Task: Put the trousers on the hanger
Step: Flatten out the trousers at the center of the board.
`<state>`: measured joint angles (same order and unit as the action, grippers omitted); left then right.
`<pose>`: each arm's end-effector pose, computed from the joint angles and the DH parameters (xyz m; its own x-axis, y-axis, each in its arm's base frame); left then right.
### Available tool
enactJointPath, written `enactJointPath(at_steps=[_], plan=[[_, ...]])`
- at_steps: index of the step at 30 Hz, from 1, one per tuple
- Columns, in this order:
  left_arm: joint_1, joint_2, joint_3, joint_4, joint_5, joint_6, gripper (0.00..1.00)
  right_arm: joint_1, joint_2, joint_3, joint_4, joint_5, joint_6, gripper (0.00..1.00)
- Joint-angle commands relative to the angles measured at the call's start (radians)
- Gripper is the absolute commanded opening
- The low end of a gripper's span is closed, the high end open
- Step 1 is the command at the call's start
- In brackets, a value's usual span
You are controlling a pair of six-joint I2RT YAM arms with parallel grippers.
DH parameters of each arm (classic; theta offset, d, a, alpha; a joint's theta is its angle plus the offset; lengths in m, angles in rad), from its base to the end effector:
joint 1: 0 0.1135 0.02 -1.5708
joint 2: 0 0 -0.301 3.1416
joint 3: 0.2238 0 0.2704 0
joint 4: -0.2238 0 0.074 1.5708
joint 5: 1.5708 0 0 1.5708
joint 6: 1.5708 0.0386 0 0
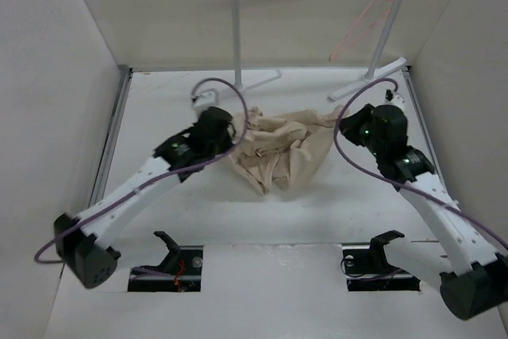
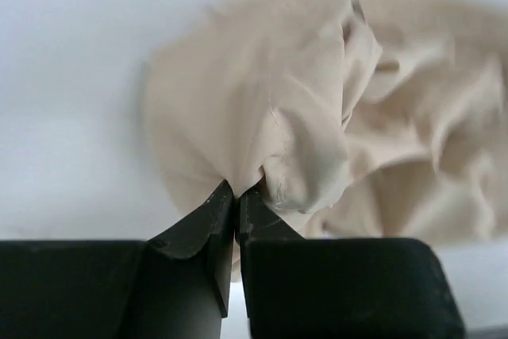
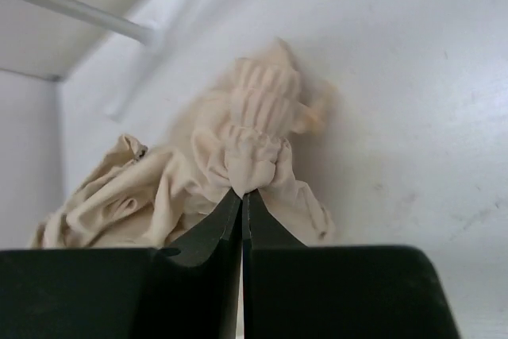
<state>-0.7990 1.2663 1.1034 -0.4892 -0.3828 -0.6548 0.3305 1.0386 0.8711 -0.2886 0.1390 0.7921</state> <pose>0.2104 -0.1956 0.3505 -0.6145 -0.1786 -0.7685 0.1053 0.9468 -0.3042 0.2268 0.0722 0.3387 -0.4376 0.5952 -0.6740 0.1535 0.7880 0.5962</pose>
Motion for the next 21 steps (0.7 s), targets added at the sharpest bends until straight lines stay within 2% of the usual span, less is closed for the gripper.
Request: enactJointPath(at_steps=[1,3,5,9,12,13,15,17,19,20,21], plan=[[0.158,-0.212,0.105,-0.138,-0.055,-0.016,0.02,0.014,-0.158,0.211,-0.2,0.047,-0.056,0.06],[0.249,-0.264,0.188,-0.17,-0.038,-0.011,0.01,0.018,-0.19,0.343,-0.286,0.05,-0.071,0.06],[0.359,-0.297,0.335,-0.199,-0.028,0.001,0.01,0.038,-0.19,0.518,-0.367,0.051,-0.085,0.05],[0.546,-0.283,0.611,-0.187,0.005,0.049,0.02,0.125,-0.149,0.832,-0.431,0.089,-0.126,0.05],[0.623,-0.233,0.798,-0.18,0.076,0.054,0.02,0.236,-0.115,1.023,-0.435,0.152,-0.148,0.05],[0.632,-0.228,0.818,-0.178,0.081,0.053,0.03,0.274,-0.112,1.048,-0.428,0.163,-0.154,0.05],[0.663,-0.235,0.799,-0.158,0.061,0.046,0.04,0.34,-0.118,1.019,-0.396,0.189,-0.166,0.06],[0.68,-0.257,0.66,-0.138,0.051,0.031,0.05,0.338,-0.133,0.897,-0.362,0.218,-0.18,0.07],[0.685,-0.254,0.505,-0.112,0.087,0.029,0.06,0.241,-0.129,0.728,-0.33,0.199,-0.185,0.06],[0.703,-0.219,0.381,-0.065,0.135,0.043,0.08,0.163,-0.115,0.63,-0.311,0.164,-0.168,0.06],[0.715,-0.194,0.339,-0.055,0.169,0.043,0.08,0.1,-0.097,0.555,-0.285,0.131,-0.148,0.05]])
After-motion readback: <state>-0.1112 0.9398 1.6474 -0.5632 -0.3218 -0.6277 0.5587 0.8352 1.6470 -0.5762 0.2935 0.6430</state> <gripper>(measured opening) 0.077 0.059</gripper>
